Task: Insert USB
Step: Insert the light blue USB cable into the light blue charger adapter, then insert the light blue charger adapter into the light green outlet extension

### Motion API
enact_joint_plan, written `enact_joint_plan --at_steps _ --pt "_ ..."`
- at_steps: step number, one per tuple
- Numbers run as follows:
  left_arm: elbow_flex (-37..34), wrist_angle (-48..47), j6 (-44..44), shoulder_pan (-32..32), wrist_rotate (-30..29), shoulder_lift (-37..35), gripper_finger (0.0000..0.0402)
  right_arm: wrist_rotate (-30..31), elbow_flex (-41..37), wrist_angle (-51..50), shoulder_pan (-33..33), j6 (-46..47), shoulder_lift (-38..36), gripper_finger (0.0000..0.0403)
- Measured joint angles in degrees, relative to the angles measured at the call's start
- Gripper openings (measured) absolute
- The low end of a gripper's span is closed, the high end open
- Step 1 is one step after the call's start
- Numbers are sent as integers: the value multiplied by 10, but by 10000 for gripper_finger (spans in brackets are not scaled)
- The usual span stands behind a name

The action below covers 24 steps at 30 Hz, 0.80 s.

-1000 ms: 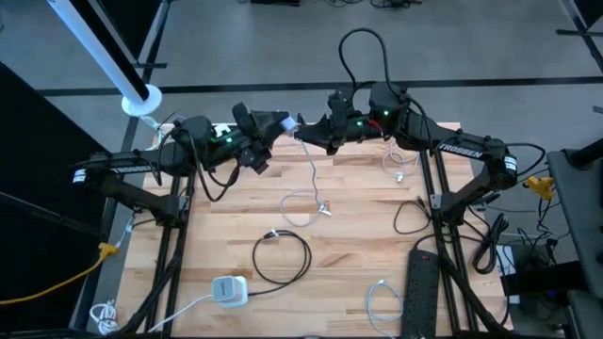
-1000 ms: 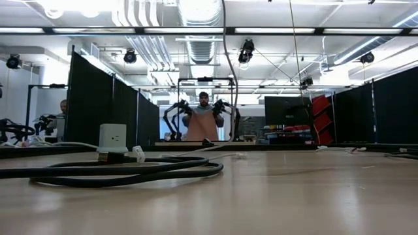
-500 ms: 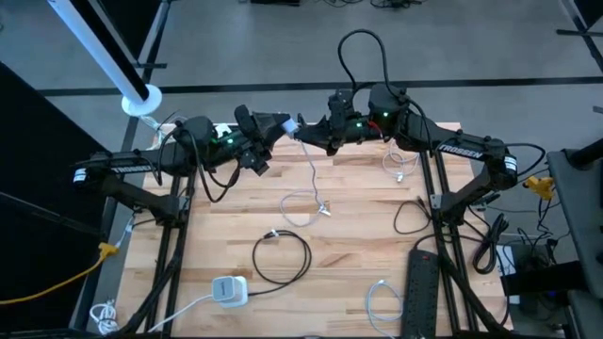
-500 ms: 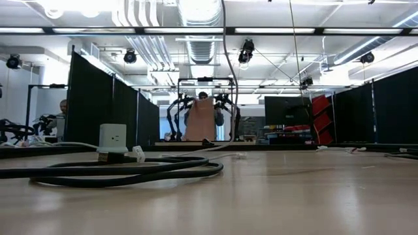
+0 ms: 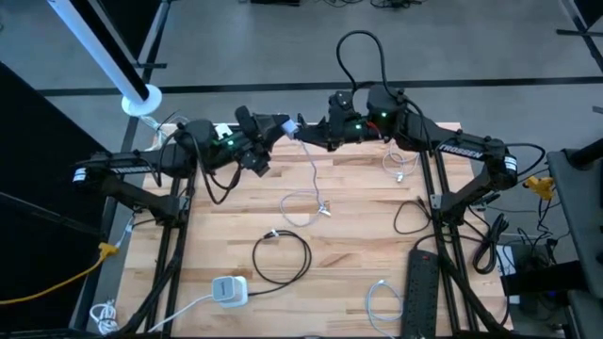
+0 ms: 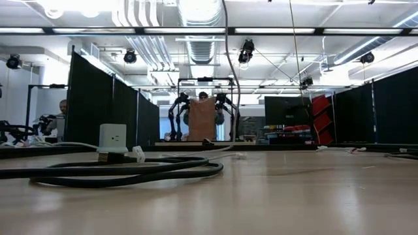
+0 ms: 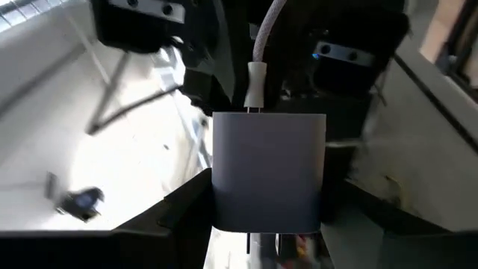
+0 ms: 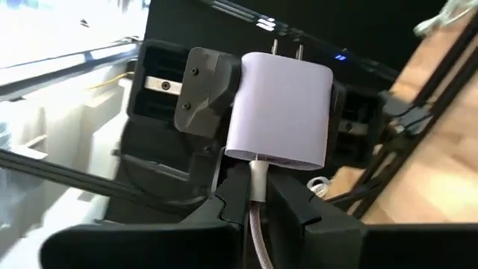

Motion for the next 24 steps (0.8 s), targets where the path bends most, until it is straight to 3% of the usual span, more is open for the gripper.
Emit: enact_joint_plan --at_steps 5,11,17,24 --pt "-1 -79 -160 33 -23 -39 195 10 0 -32 0 -32 -2 109" --pt "0 -130 -279 93 -34 -66 195 19 0 -88 16 -85 -12 168" --pt "0 -223 -394 113 -41 -77 195 63 0 -136 18 -158 -23 190" --pt "0 -324 -506 113 0 -77 195 105 1 -157 3 -246 -28 191"
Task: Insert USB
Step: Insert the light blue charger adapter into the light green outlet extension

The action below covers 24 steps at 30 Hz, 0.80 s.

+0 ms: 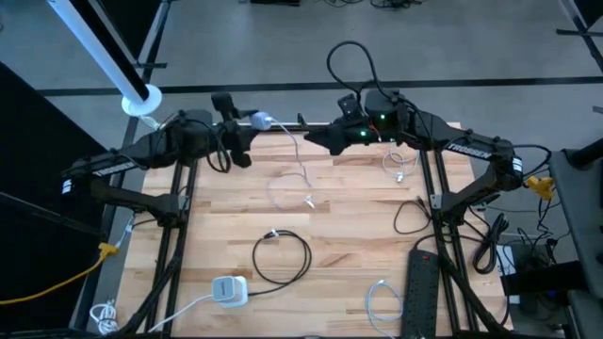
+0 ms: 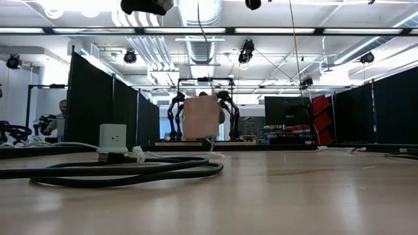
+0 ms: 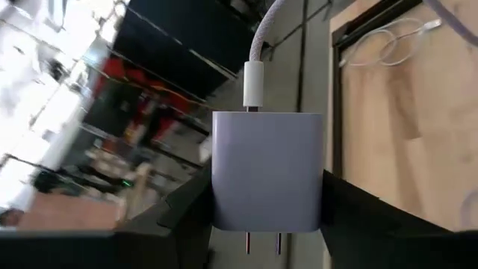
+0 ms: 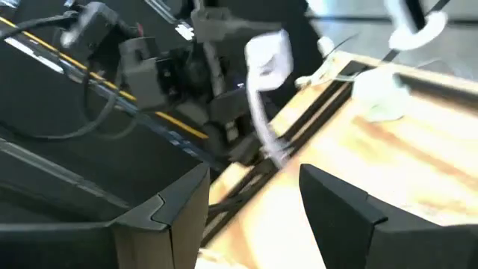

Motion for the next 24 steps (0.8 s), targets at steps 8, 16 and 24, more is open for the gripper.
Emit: enact_joint_plan --at_steps 8,16,24 --pt "0 16 -59 0 59 -6 195 -3 0 0 -2 -56 16 216" --pt "0 22 -122 0 80 -3 195 -4 0 -1 -2 -95 46 265" --pt "0 -36 -188 0 75 -4 195 -5 -1 16 -2 -126 79 308"
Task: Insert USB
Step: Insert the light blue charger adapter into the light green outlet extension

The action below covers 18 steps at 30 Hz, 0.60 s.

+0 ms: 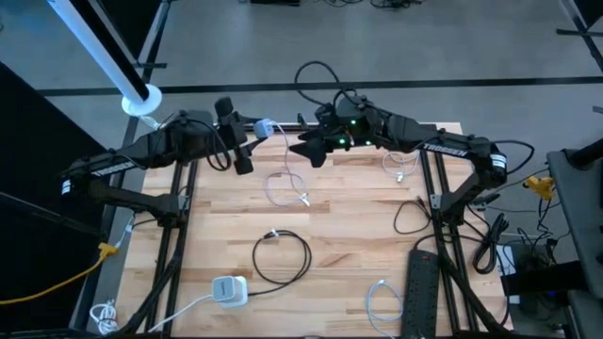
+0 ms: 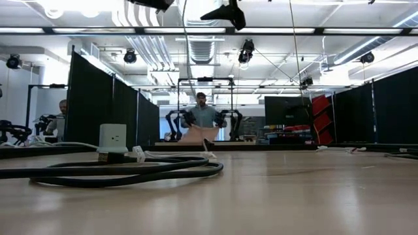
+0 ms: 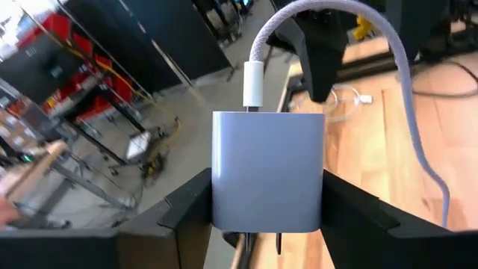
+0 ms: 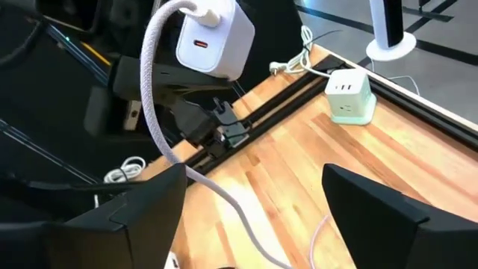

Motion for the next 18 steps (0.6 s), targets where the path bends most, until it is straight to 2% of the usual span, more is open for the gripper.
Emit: enact_joint_plan --at_steps 8,13,18 --pt "0 -71 1 0 -24 0 195 0 2 31 -17 -2 1 333" --pt "0 -74 -9 0 -21 23 195 0 4 101 -20 9 20 336" --pt "0 -74 -8 -2 -17 44 195 3 3 99 -20 50 48 337"
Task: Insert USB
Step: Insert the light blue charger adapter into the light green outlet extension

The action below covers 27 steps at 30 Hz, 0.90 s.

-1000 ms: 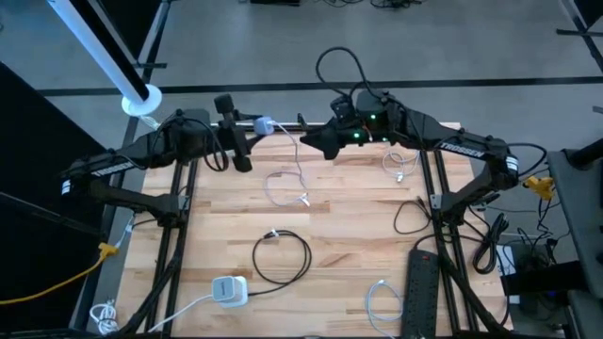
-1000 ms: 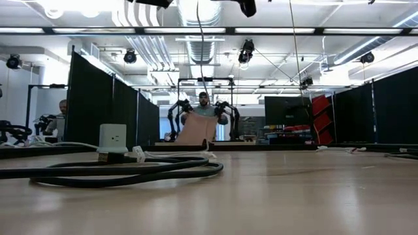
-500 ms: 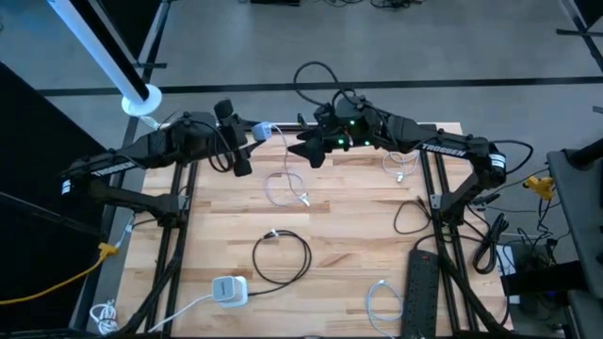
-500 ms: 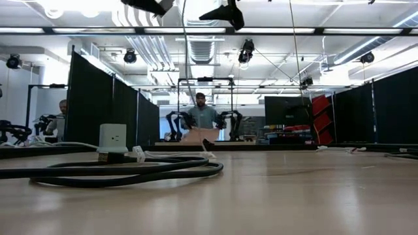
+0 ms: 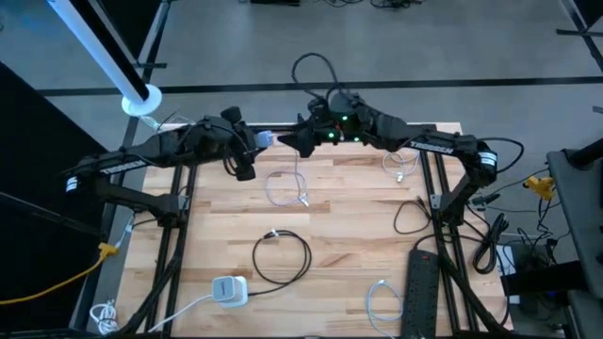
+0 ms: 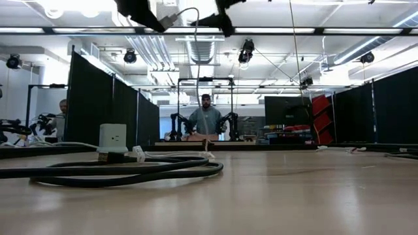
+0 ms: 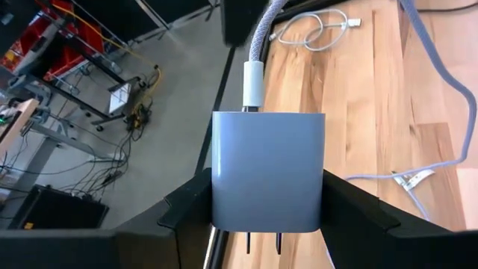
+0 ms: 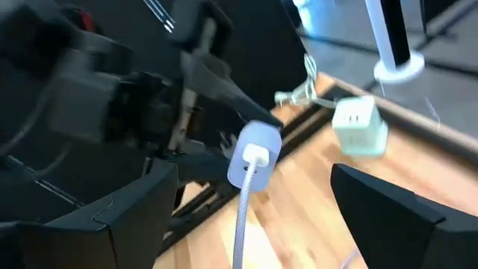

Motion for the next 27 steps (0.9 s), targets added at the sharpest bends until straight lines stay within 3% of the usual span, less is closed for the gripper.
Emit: enact_joint_plan --at_steps 15,20,27 --pt "0 71 26 0 0 83 195 44 0 -18 -2 20 32 335" --pt "0 90 28 0 -2 89 195 59 0 -76 -2 20 32 321" --pt "0 139 28 -1 -2 87 195 82 0 -61 -2 22 32 293"
